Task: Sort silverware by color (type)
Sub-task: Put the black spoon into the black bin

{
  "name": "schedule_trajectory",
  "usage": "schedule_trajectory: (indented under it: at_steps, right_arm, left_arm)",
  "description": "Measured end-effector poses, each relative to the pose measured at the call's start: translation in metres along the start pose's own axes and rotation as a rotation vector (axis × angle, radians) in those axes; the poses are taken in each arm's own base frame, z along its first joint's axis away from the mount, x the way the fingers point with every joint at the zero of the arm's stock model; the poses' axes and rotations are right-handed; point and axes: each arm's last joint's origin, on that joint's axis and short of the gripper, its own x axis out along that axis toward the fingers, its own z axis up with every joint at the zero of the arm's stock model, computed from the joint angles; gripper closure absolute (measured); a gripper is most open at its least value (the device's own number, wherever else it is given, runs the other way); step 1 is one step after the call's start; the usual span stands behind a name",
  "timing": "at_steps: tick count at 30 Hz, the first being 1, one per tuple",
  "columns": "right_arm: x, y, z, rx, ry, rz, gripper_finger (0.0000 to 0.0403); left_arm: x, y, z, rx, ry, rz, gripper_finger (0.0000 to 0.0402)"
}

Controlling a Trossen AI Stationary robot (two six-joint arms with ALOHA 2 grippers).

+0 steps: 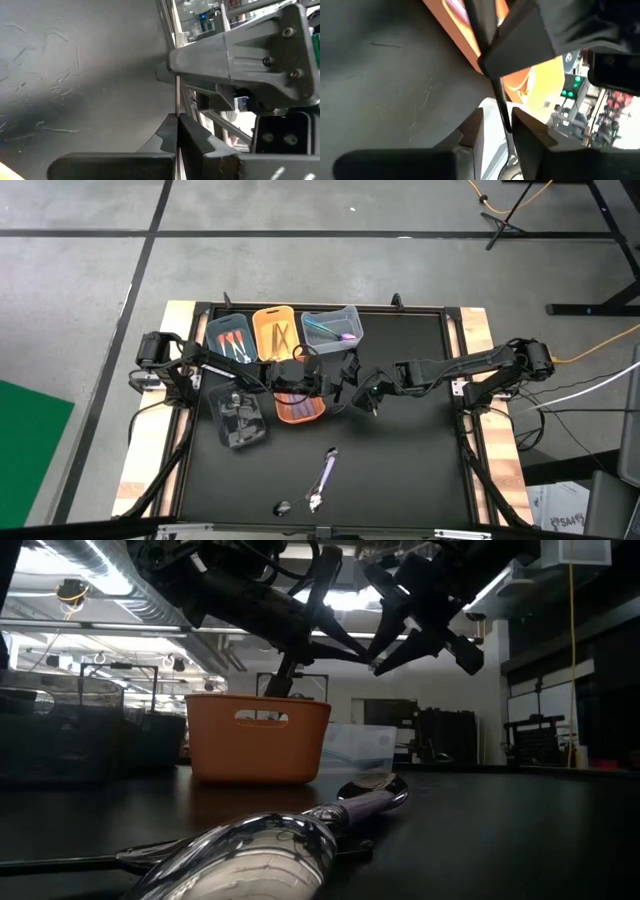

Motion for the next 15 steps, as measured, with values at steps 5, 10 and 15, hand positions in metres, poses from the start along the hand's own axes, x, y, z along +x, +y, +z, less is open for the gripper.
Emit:
schedule_trajectory:
  at_steps: [5, 10, 15]
  right_arm:
    - [-0.008, -0.003, 0.003, 0.045, 0.075, -0.077, 0.0311]
    - [-0.020, -0.008, 0.005, 0.055, 0.113, -0.148, 0.0311]
    - [-0.030, -0.013, 0.001, 0.104, 0.166, -0.205, 0.0311]
  left_arm:
    - [0.000, 0.002, 0.004, 0.001, -0.003, 0.013, 0.0401]
    - [0.000, 0.005, 0.015, 0.024, -0.027, 0.025, 0.0401]
    - [-0.008, 0.003, 0.030, 0.057, -0.028, 0.053, 0.0401]
